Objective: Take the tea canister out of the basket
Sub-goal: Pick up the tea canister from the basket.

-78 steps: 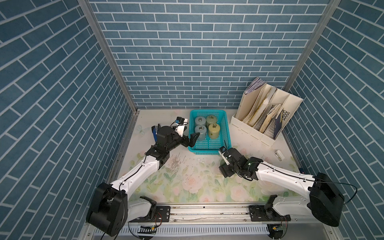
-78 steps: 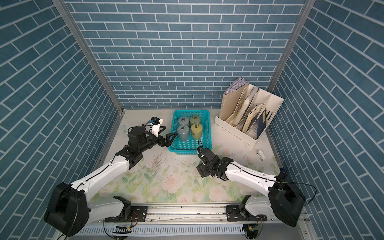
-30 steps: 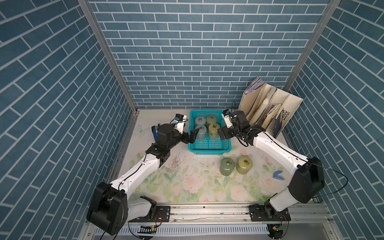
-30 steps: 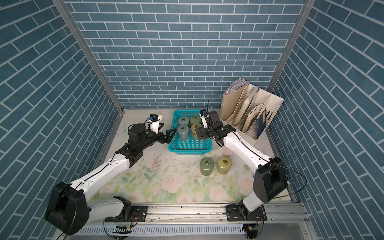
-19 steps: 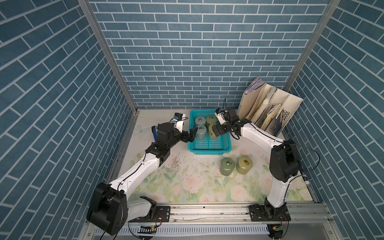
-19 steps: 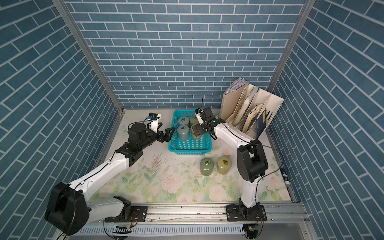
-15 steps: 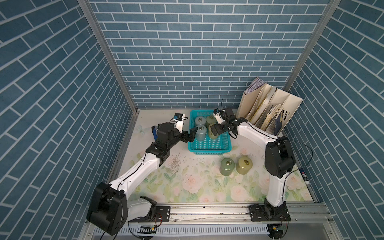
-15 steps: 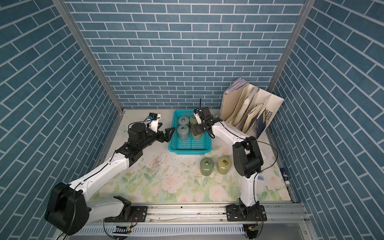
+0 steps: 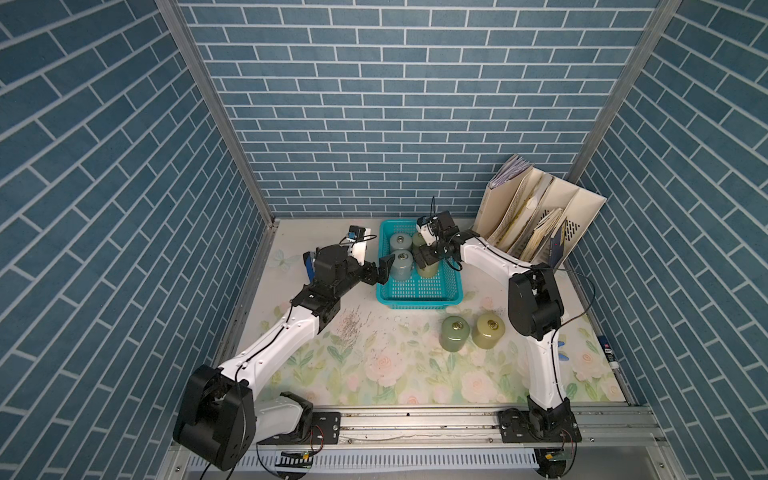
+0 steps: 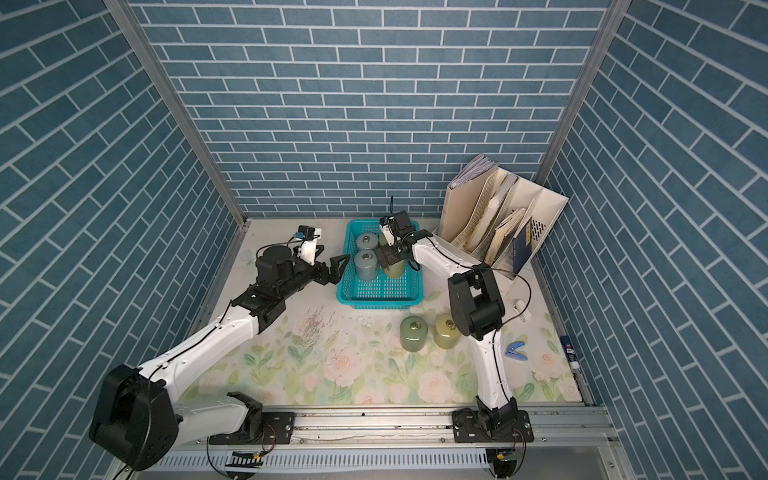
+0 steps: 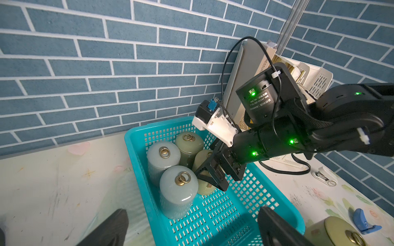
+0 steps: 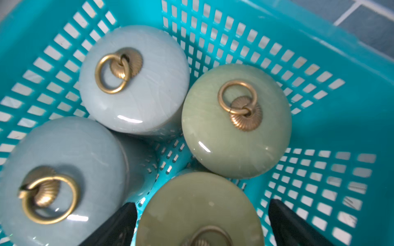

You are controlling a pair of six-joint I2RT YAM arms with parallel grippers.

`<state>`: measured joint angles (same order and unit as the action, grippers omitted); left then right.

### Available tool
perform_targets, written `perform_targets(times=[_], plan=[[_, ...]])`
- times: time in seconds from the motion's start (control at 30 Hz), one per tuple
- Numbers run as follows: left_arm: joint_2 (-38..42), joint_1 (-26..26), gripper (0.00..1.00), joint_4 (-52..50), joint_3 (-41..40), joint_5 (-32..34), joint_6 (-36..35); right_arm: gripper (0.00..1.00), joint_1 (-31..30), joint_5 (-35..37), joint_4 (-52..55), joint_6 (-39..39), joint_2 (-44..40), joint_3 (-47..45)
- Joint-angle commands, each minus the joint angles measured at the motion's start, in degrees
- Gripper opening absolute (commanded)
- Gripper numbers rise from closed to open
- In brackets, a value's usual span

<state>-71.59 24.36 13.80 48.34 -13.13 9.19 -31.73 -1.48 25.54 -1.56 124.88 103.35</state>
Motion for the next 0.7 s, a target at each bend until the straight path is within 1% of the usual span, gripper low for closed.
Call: perform_targets(times=[0.0,0.13,0.2,0.23,0.4,0.47,0.5,0.6,0.63,0.67], plan=[[-0.2,0.2,1.00,-0.5,0.1,0.2,-0.8,0.99,0.4,-1.1,2.5,-1.2,2.4,0.5],[-0.4,0.2,1.00,-0.5,0.6,-0.6,-0.8,0.94,0.6,-2.0,1.4,-0.9,2.1,-1.6],[-0.6,0.2,1.00,-0.9,1.1,-0.7,-1.0,0.88,0.5,-2.3,1.2,-0.5,2.1,-2.0],[-0.8,0.2,1.00,-1.0,1.3,-0.8,-1.0,0.83,0.6,-2.5,1.0,-0.6,2.0,-2.2],[-0.9,0.2,1.00,-1.0,1.2,-1.1,-0.9,0.56,0.6,-2.5,0.8,-0.5,1.2,-3.2],[-0.7,0.2,1.00,-1.1,1.1,-1.1,-0.9,0.46,0.6,-2.5,1.0,-0.5,-1.1,-3.8],[-0.5,0.2,1.00,-1.1,1.1,-1.1,-0.9,0.40,0.6,-2.5,0.9,-0.5,-1.9,-4.1],[-0.5,0.2,1.00,-0.9,1.3,-1.3,-0.9,0.13,0.3,-2.5,0.7,-0.3,-5.3,-5.3],[-0.5,0.2,1.00,-0.9,1.4,-1.4,-0.8,0.05,0.1,-2.5,0.5,-0.3,-6.4,-5.7],[-0.5,0.2,1.00,-0.7,1.3,-1.6,-0.6,0.00,-0.2,-2.4,0.1,-0.3,-8.0,-6.5]])
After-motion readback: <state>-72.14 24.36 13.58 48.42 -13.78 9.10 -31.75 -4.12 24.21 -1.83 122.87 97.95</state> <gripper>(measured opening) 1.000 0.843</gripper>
